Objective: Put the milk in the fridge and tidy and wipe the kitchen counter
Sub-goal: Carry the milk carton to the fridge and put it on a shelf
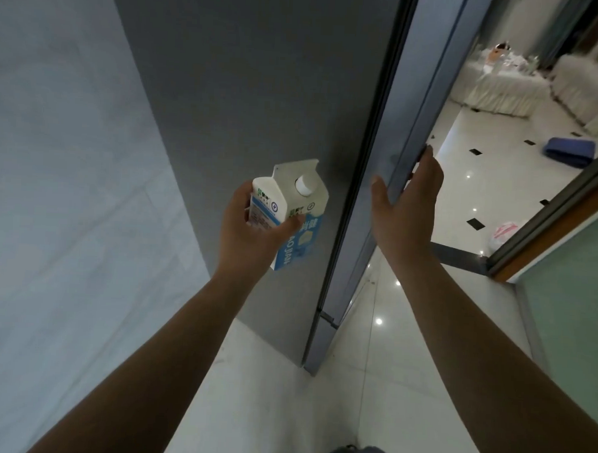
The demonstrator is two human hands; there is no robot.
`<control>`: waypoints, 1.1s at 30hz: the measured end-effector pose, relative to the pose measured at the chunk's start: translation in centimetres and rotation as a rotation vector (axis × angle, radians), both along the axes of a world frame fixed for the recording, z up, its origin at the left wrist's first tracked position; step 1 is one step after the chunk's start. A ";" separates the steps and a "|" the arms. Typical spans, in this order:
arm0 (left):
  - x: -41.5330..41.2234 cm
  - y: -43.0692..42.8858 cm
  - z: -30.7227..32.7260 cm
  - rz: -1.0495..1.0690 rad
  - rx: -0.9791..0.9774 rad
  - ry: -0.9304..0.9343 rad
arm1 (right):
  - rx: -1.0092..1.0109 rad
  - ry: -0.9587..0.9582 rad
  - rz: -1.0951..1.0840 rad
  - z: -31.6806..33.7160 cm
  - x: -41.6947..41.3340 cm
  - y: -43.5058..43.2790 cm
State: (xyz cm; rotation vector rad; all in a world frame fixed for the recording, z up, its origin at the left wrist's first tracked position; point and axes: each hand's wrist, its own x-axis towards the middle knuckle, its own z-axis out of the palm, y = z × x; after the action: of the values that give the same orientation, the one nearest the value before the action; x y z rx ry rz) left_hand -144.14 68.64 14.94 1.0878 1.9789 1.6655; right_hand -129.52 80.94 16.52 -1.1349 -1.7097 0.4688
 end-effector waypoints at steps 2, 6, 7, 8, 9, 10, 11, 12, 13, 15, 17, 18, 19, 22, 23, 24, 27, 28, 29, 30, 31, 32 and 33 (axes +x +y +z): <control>0.0 0.7 -0.1 0.002 0.005 -0.007 | 0.035 0.031 -0.024 -0.3 -0.3 0.7; -0.2 1.8 -0.7 -0.004 0.010 -0.002 | 0.057 0.075 -0.023 -0.5 -0.2 1.8; -0.3 2.0 -0.8 -0.004 0.012 -0.004 | 0.052 0.083 -0.008 -0.6 0.0 2.0; -0.3 2.2 -0.8 -0.003 0.014 -0.007 | 0.048 0.090 0.010 -0.7 0.2 2.2; -0.3 2.4 -0.8 -0.003 0.015 -0.014 | 0.048 0.093 0.024 -0.8 0.3 2.5; -0.3 2.6 -0.8 -0.001 0.016 -0.022 | 0.053 0.090 0.034 -0.8 0.4 2.6; -0.3 2.7 -0.8 0.001 0.017 -0.027 | 0.062 0.088 0.041 -0.9 0.4 2.7; -0.2 2.8 -0.6 0.001 0.017 -0.030 | 0.074 0.085 0.044 -1.1 0.5 2.8; -0.2 3.0 -0.6 0.002 0.012 -0.031 | 0.088 0.080 0.045 -1.1 0.5 2.8; 0.2 3.2 -0.4 -0.002 0.002 -0.031 | 0.113 0.057 0.045 -1.2 0.8 3.0; 0.6 3.2 -0.2 -0.017 -0.008 -0.010 | 0.135 0.020 0.053 -1.3 1.1 3.2; 0.9 3.1 -0.1 -0.028 -0.013 0.008 | 0.149 -0.003 0.050 -1.3 1.3 3.4; 1.1 3.1 -0.2 -0.033 -0.015 0.022 | 0.167 -0.022 0.048 -1.4 1.4 3.5; 1.5 2.9 -0.2 -0.020 -0.017 0.026 | 0.193 -0.039 0.068 -1.6 1.5 3.8; 1.8 3.0 -0.1 -0.021 -0.018 0.045 | 0.192 -0.041 0.075 -1.5 1.5 3.7; 2.1 3.0 -0.1 -0.026 -0.018 0.069 | 0.185 -0.042 0.079 -1.5 1.6 3.7; 2.9 3.0 -0.3 -0.032 -0.011 0.102 | 0.177 -0.035 0.061 -1.4 1.6 3.4; 3.1 2.9 -0.4 -0.031 -0.006 0.107 | 0.181 -0.029 0.051 -1.3 1.5 3.3; 3.3 2.9 -0.5 -0.033 -0.003 0.114 | 0.181 -0.020 0.045 -1.2 1.5 3.2; 3.5 2.9 -0.6 -0.035 -0.003 0.114 | 0.177 -0.007 0.043 -1.2 1.4 3.1; 3.8 2.9 -0.6 -0.036 0.004 0.101 | 0.175 0.010 0.044 -1.2 1.6 3.0; 4.1 3.0 -0.6 -0.033 0.013 0.075 | 0.176 0.031 0.049 -1.3 2.0 2.9; 4.4 3.1 -0.5 -0.026 0.023 0.050 | 0.178 0.056 0.057 -1.4 2.6 2.8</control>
State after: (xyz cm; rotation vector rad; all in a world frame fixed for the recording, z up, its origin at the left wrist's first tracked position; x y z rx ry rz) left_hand -139.73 71.69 14.48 1.1699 1.9721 1.6676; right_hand -126.89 83.79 15.11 -0.9395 -1.7026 0.3713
